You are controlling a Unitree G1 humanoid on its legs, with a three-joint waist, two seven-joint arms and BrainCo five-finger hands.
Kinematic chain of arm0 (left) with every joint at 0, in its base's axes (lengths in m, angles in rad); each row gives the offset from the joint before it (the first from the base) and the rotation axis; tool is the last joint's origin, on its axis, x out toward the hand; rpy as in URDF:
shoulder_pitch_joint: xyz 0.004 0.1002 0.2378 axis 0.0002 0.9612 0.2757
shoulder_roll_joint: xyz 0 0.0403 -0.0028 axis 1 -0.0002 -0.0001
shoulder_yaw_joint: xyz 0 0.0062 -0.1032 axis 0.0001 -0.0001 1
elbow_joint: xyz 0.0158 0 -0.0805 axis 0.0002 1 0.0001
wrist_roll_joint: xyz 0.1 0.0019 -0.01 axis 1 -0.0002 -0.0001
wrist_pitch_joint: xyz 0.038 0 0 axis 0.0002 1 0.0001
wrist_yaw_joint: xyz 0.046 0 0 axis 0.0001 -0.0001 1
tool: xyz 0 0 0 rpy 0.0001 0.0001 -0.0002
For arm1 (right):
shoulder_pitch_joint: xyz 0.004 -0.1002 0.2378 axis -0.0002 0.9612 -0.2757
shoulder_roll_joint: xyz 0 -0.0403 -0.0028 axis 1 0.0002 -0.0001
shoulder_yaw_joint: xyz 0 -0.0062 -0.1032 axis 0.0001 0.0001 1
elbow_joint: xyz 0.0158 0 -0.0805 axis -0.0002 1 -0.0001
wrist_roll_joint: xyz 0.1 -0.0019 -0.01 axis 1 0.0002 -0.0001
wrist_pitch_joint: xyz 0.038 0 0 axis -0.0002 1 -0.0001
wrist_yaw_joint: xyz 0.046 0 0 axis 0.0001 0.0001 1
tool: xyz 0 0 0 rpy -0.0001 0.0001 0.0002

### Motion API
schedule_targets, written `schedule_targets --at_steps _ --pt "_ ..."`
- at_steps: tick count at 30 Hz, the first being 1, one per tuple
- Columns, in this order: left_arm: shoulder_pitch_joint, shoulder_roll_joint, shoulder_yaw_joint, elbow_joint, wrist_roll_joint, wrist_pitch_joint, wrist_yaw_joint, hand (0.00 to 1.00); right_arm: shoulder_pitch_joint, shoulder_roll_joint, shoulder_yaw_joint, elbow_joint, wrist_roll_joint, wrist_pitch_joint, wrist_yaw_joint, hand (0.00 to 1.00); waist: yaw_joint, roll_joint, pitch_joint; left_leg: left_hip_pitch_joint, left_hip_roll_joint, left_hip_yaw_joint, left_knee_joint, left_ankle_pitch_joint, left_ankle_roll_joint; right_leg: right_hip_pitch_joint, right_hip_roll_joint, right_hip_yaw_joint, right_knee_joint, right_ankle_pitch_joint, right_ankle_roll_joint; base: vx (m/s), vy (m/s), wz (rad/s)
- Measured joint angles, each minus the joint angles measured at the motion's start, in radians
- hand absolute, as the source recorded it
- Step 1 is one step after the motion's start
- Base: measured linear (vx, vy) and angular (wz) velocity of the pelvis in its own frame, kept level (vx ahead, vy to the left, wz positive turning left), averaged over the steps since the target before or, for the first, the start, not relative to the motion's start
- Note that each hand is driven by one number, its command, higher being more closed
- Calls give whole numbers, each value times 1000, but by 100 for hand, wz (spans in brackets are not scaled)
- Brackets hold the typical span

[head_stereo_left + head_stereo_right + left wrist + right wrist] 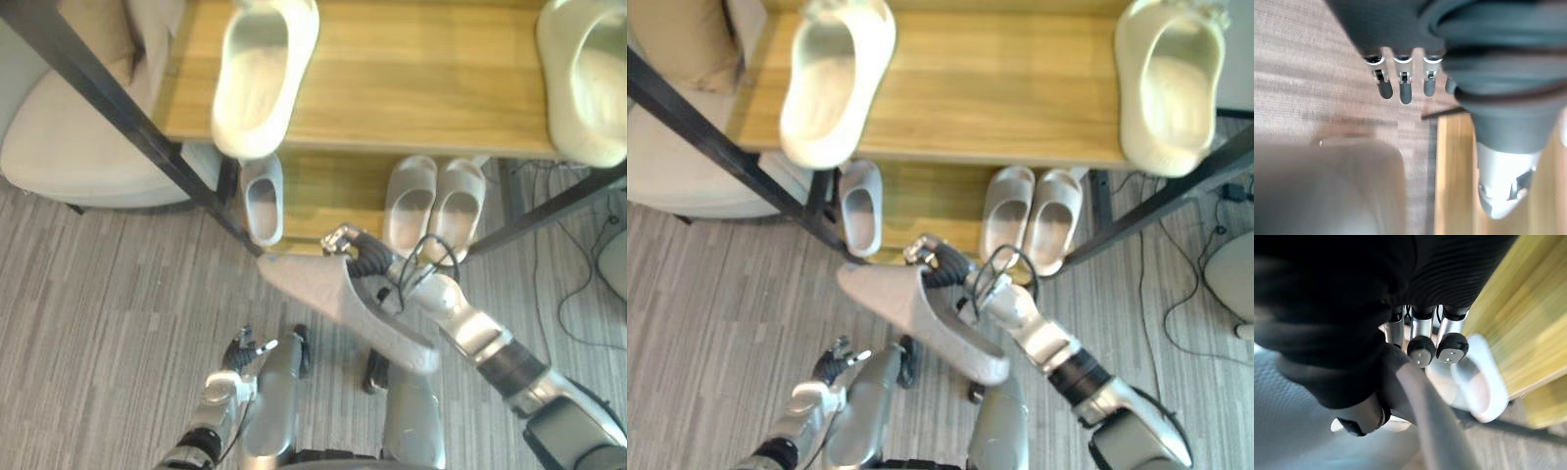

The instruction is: Organize the slippers on the shoe rack

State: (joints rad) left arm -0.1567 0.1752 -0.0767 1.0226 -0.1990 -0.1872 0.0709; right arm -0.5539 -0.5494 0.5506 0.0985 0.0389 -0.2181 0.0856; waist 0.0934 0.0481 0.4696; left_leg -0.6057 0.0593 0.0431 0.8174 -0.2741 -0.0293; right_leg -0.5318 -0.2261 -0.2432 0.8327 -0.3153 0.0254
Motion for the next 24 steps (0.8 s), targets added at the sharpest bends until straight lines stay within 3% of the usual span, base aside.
schedule_targets --at_steps 4,9,15,24 --pt "4 -1 3 50 -19 18 29 0 -26 31 -54 16 -40 0 -73 100 24 -8 16 -130 14 -27 161 -54 -6 -116 -13 -6 162 -68 -22 -56 -46 8" --pt "15 -28 58 46 -20 32 46 0 -67 83 -141 45 -121 1 -176 100 41 -23 46 -254 13 -51 302 -94 -9 -226 -36 -10 314 -139 -23 -71 -37 10" --pt "31 -71 107 0 -21 43 61 0 -77 131 -214 44 -205 10 -264 100 69 -26 56 -333 9 -58 373 -111 -6 -304 -59 -10 402 -167 -32 -66 -13 5" --pt "52 -90 136 -62 -19 46 84 0 -168 191 -336 45 -384 94 -427 100 84 -26 56 -389 7 -70 424 -114 -17 -346 -90 -26 473 -201 -44 -40 0 7"
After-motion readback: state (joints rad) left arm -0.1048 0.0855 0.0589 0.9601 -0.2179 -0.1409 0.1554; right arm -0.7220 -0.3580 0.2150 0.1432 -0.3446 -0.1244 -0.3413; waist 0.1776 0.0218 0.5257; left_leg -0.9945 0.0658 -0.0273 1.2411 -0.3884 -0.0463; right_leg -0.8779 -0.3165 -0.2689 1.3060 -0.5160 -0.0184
